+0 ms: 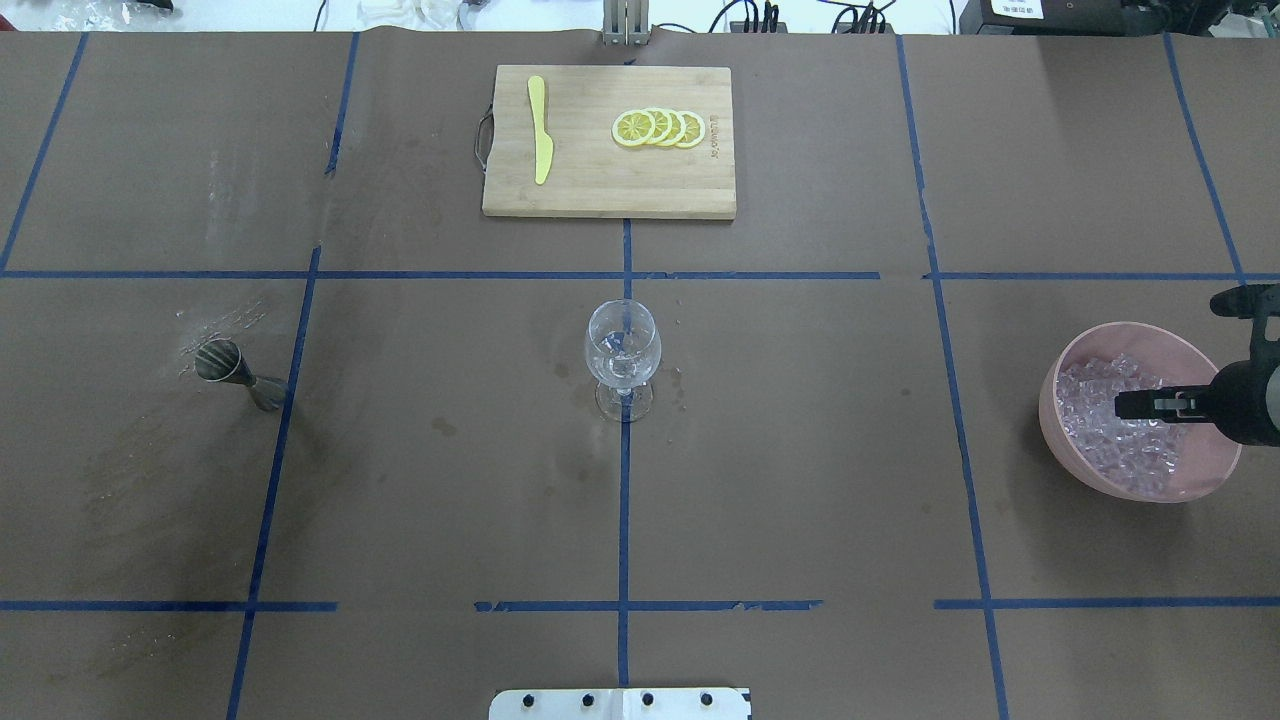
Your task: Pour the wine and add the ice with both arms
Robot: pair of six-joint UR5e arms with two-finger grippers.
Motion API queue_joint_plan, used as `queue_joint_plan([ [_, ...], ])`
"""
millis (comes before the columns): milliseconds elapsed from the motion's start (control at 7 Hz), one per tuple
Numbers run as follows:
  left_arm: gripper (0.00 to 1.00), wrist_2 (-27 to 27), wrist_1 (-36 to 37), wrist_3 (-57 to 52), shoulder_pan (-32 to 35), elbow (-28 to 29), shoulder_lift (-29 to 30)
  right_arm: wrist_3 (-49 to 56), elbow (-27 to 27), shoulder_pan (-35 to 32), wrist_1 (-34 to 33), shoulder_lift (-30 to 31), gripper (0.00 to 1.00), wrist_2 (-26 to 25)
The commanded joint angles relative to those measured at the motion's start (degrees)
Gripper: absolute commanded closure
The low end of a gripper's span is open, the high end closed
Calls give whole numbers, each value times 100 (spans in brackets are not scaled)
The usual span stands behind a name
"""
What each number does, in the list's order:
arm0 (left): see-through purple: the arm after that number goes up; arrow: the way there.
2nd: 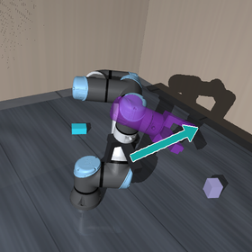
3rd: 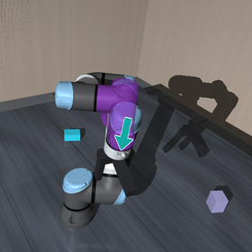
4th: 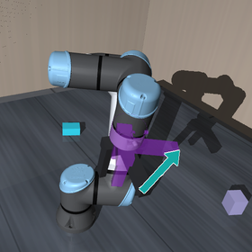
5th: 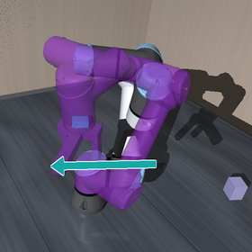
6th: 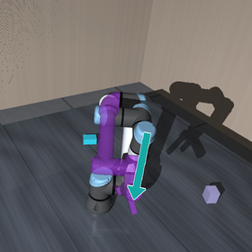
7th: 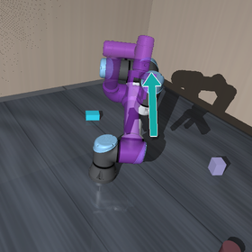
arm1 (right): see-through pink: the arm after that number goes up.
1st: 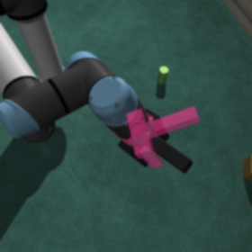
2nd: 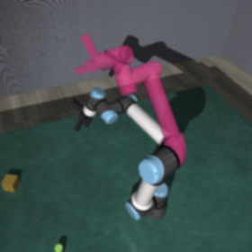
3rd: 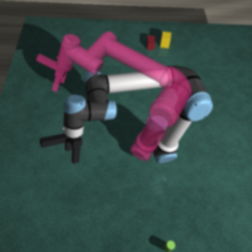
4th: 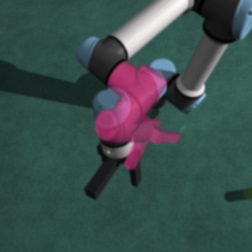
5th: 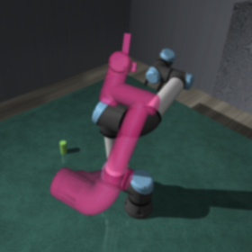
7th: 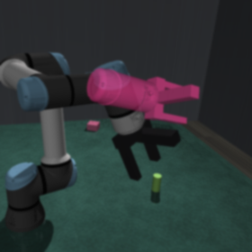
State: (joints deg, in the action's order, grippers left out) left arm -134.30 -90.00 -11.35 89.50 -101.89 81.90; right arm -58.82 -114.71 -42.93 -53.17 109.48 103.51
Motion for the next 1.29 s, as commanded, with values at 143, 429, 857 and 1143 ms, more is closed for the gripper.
queue_joint_plan([
  [143, 0, 0, 0, -8, -3, 2, 10, 46, 89, 118, 8, -14, 36, -68],
  [429, 0, 0, -9, -8, -3, 19, 10, 55, 90, 127, 0, -49, 79, -59],
  [857, 0, 0, 0, -8, -3, 11, 10, 406, 28, 109, -9, -172, 100, 19],
  [1143, 0, 0, 0, -8, 6, 2, 19, 415, -234, -39, -131, -234, 100, 203],
])
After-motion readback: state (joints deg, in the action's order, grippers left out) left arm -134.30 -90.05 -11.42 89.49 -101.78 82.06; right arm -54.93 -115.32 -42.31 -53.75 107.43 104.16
